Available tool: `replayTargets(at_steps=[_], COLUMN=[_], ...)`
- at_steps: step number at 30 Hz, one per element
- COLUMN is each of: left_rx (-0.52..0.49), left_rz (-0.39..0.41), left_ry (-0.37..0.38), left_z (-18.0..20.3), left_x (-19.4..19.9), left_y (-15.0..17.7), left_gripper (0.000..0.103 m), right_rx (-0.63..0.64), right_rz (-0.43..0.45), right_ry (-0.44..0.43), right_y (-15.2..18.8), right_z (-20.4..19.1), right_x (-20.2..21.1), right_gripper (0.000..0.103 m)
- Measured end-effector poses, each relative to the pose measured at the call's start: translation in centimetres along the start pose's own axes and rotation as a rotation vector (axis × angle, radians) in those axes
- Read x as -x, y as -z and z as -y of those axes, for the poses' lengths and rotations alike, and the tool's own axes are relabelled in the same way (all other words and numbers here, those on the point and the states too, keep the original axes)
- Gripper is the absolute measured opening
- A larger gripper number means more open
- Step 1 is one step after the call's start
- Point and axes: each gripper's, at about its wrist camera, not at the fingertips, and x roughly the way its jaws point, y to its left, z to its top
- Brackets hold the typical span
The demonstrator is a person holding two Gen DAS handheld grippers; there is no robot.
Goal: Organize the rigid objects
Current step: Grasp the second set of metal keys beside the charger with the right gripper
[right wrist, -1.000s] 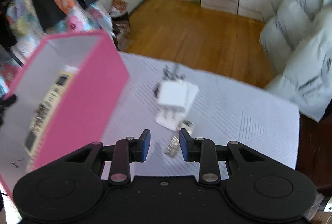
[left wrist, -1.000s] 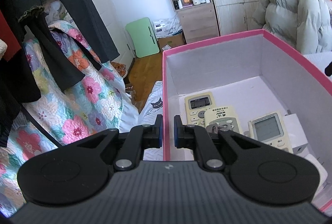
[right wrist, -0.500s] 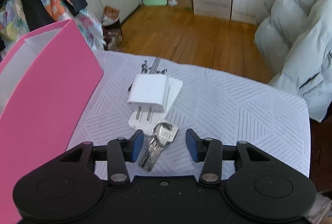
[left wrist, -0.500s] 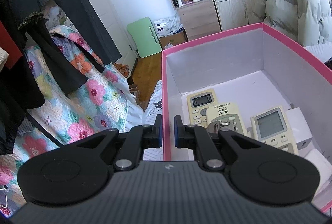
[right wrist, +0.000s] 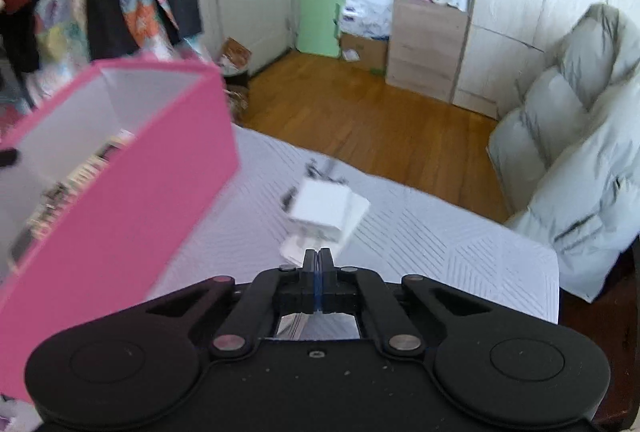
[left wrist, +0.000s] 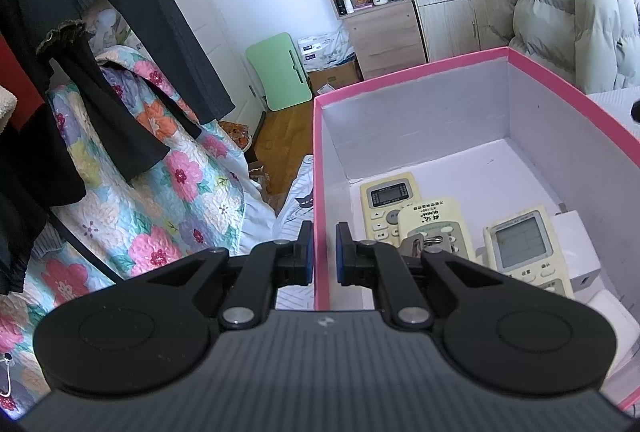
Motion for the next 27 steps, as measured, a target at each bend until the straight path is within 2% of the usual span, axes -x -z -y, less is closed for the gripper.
replayTargets(at_steps=[8, 10, 11, 13, 16, 18, 21, 25, 27], left_rx=[0.006, 0.008, 0.008, 0.009, 0.010, 0.011, 0.013, 0.010, 0.007], left_rz=[0.001, 0.001, 0.001, 0.002, 0.003, 0.003, 0.004, 0.004, 0.003], left_ry=[0.003, 0.005, 0.005, 0.006, 0.009, 0.010, 0.013, 0.010, 0.010], left_z=[-0.4, -0.3, -0.3, -0.3, -0.3, -0.3, -0.3, -0.2, -0.1], left_x=[0.0, -0.1, -0.1, -0.1, -0.1, -0.1, -0.1, -0.2, -0.1], left_y=[0.0, 0.0, 0.0, 0.0, 0.0, 0.0, 0.0, 0.0, 0.0], left_gripper=[0.008, 0.008, 0.008, 0.008, 0.008, 0.008, 0.008, 0.008, 0.008], right_rx=[0.030, 0.027, 0.005, -0.059, -0.156, -0.181, -0.171, -0.023, -0.047], right_rz=[0.016, -0.008, -0.016, -0.056, -0.117, -0.148, -0.165, -0.091, -0.064], right_ry=[-0.021, -0.036, -0.024, -0.034, -0.043, -0.049, -0.020, 0.021, 0.010], right_y=[-1.8, -1.6, -1.3, -0.6, 0.6, 1.2, 2.0, 2.4, 2.5], right_z=[-2.0, -1.9, -1.6, -0.7, 0.7, 1.0, 0.4, -1.5, -1.2], right_x=[1.9, 1.2, 0.7, -0.4, -2.3, -3.5, -5.0, -5.7, -5.7], right_gripper=[0.001, 0.005, 0.011, 0.011, 0.028, 0.049, 0.059, 0.069, 0.071])
